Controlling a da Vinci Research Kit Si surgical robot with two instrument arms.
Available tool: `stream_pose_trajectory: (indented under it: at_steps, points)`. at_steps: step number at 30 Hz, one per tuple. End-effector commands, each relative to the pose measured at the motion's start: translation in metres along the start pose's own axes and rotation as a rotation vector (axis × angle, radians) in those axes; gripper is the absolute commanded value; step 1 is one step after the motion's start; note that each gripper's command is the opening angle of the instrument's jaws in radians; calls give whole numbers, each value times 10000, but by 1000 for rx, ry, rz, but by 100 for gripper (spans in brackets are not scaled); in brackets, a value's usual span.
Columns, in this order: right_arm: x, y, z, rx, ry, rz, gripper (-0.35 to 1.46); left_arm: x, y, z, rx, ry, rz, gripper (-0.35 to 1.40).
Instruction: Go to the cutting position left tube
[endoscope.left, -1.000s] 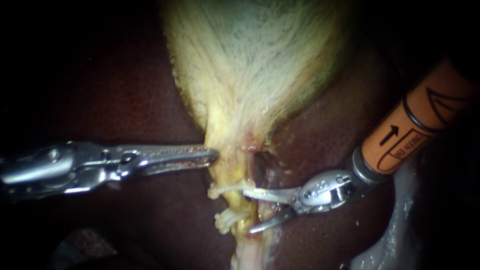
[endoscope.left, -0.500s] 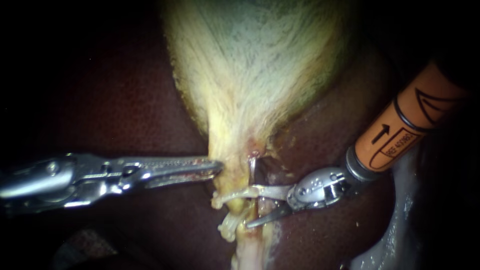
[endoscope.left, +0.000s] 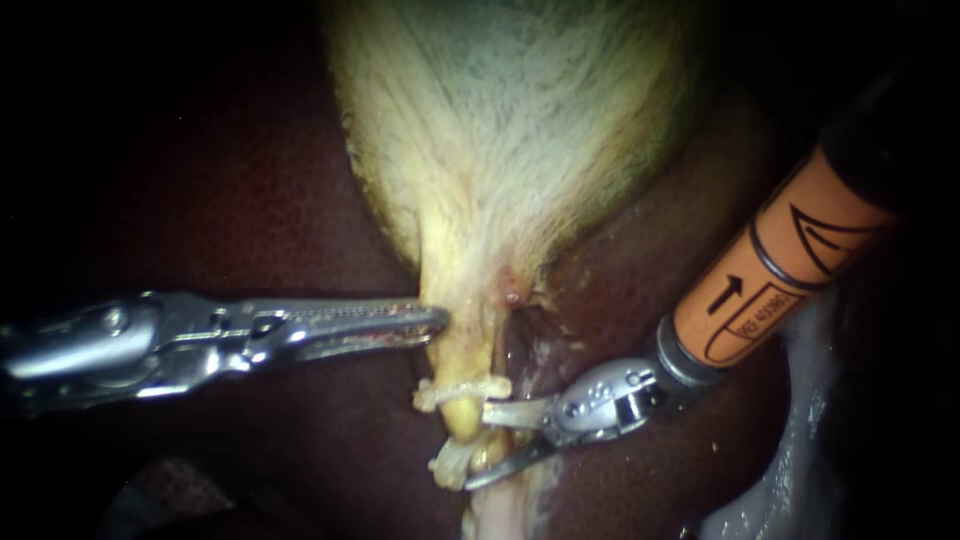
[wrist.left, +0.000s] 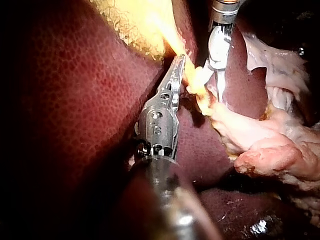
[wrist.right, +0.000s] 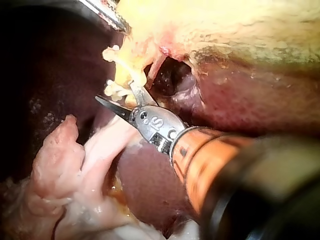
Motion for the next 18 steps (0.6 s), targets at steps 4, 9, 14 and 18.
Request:
stream_pose_trajectory:
  at_steps: [4, 9, 14, 18]
  points:
    - [2, 9, 10, -11, 11, 24, 140, 0, -2, 0, -2, 0, 0, -5]
    - [5, 14, 17, -21, 28, 49, 142, -1, -3, 1, -3, 0, 0, -5]
    - [7, 16, 23, -14, 45, 61, 142, 0, -4, 2, -3, 0, 0, -5]
    - [9, 17, 25, -12, 51, 67, 142, 0, -4, 3, -4, 0, 0, -5]
